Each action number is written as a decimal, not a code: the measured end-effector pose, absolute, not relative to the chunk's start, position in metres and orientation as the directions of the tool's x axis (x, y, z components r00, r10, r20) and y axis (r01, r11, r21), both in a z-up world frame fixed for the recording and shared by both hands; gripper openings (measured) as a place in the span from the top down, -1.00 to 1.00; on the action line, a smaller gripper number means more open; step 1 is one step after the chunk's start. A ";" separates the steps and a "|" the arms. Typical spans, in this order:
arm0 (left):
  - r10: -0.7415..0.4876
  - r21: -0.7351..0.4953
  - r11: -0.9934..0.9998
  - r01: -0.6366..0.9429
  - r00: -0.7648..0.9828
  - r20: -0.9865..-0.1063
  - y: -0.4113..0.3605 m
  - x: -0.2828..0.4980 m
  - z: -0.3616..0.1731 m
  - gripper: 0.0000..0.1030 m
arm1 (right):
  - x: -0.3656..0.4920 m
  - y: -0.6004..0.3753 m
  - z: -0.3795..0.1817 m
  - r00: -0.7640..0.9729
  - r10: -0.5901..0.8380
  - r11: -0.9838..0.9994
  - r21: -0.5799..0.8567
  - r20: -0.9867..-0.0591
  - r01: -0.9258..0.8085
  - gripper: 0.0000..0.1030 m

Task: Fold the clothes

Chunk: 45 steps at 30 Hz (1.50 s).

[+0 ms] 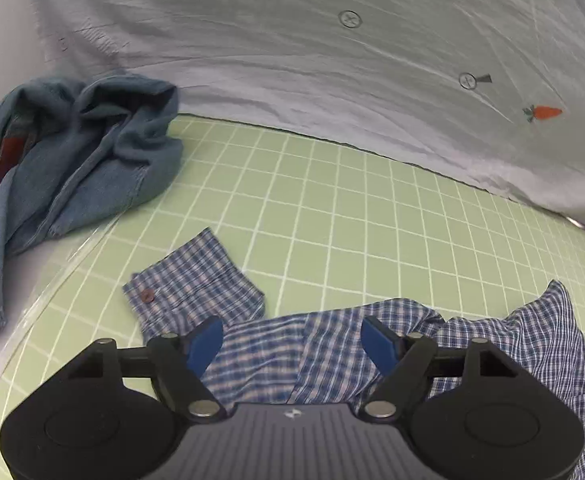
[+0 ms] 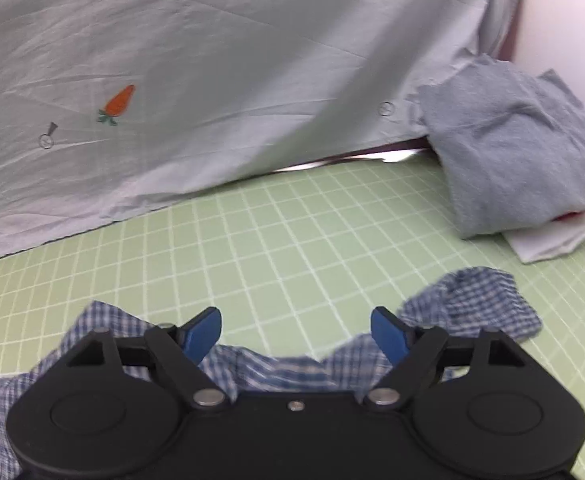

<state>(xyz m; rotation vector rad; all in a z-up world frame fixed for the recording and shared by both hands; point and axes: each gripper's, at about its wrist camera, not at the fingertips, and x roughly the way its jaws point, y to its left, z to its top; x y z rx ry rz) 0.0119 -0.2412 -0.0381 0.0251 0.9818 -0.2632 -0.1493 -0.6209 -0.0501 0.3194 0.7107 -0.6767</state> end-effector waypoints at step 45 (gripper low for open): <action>-0.334 -0.220 0.936 0.273 0.501 -0.799 -0.261 -0.015 -0.054 0.04 | -0.136 -0.585 -0.100 0.628 -0.089 0.795 0.324 -0.773 0.512 -0.13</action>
